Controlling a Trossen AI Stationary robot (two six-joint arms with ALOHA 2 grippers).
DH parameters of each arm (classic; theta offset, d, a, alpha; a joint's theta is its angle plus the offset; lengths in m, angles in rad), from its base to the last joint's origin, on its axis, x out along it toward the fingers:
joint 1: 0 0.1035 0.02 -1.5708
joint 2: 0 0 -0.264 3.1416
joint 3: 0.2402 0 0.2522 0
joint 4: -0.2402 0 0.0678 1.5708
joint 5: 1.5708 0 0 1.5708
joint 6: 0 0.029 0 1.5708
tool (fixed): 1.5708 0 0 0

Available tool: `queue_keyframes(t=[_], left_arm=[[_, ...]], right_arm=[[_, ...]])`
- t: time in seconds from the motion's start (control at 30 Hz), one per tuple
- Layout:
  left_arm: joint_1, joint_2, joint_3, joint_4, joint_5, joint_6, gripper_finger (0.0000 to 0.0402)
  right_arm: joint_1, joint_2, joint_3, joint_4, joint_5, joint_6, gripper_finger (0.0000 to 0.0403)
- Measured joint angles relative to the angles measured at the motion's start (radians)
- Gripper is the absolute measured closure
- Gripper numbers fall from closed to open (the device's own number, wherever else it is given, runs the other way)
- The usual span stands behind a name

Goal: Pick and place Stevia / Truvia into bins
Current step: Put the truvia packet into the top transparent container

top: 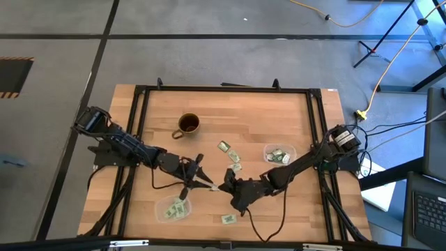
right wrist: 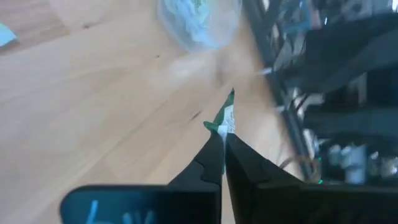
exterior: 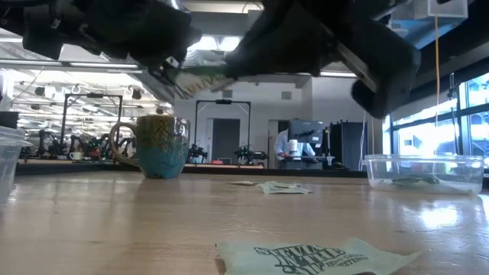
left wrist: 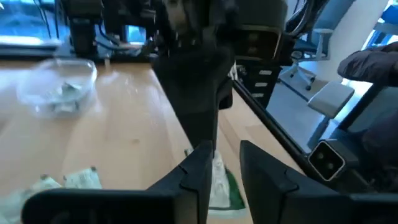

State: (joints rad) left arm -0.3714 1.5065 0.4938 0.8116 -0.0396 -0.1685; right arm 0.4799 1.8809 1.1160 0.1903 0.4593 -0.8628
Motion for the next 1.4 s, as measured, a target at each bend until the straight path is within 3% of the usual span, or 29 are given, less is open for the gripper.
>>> queue_keyframes(t=[0.13,0.3,0.5,0.8,0.97,1.2,1.4], left_arm=[[0.0,-0.006,0.0,-0.008,-0.076,0.026,0.0315],[0.0,-0.006,0.0,-0.07,-0.166,0.026,0.0314],[0.0,-0.006,0.0,-0.086,-0.176,-0.011,0.0315],[0.0,-0.005,0.0,-0.088,-0.173,-0.031,0.0315],[0.0,-0.005,0.0,-0.082,-0.174,-0.031,0.0315],[0.0,-0.004,0.0,-0.082,-0.176,-0.031,0.0316],[0.0,-0.004,0.0,-0.087,-0.176,-0.03,0.0316]], right_arm=[[0.004,-0.016,0.0,-0.087,0.081,0.108,0.0392],[-0.002,-0.121,0.0,-0.27,0.075,0.367,0.0392],[-0.006,-0.291,0.0,-0.445,-0.092,0.699,0.0392],[-0.005,-0.507,0.0,-0.604,-0.283,0.981,0.0391],[-0.011,-0.598,0.0,-0.732,-0.289,1.126,0.0391],[-0.078,-0.704,0.0,-1.058,-0.259,1.333,0.0391],[-0.153,-0.726,-0.07,-1.183,-0.224,1.355,0.0391]])
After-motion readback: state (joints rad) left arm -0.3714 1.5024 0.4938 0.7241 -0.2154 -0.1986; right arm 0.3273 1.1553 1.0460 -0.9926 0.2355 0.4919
